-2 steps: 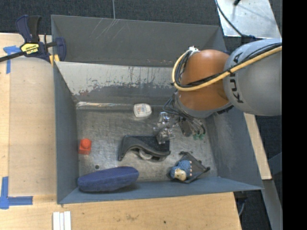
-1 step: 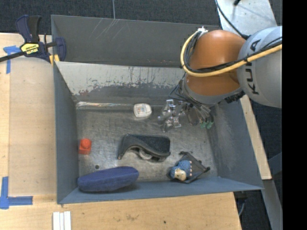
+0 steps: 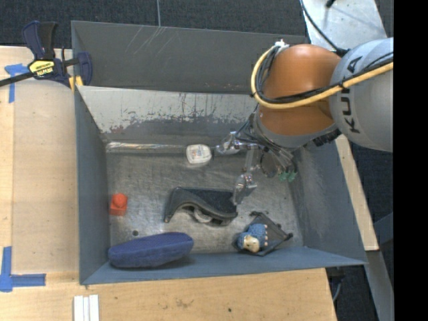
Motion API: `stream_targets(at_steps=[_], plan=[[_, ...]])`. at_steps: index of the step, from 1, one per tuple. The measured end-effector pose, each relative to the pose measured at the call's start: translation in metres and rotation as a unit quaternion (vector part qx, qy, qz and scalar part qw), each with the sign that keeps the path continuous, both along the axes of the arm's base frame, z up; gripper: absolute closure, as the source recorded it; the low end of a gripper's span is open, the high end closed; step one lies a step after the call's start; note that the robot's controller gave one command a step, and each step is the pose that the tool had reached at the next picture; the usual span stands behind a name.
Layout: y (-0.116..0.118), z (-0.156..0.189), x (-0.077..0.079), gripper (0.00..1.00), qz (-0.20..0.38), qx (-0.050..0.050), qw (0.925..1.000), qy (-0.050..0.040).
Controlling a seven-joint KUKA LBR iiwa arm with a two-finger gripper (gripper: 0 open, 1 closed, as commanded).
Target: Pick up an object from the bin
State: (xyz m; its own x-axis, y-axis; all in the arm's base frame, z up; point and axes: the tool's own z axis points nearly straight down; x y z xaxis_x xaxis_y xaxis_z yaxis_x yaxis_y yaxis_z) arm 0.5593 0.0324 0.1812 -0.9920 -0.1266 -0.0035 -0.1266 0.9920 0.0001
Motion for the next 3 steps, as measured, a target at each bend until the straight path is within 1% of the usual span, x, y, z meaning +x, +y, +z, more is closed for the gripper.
stream_targets(at_steps=[1,2,3], plan=[[0.009,-0.088,-0.057,0.0,-0.126,0.002,0.9921,-0.008],[0.008,-0.087,-0.055,1.0,-0.127,0.002,0.9918,-0.0143],[0.007,0.058,-0.051,1.0,-0.114,0.0,0.9935,-0.0009]])
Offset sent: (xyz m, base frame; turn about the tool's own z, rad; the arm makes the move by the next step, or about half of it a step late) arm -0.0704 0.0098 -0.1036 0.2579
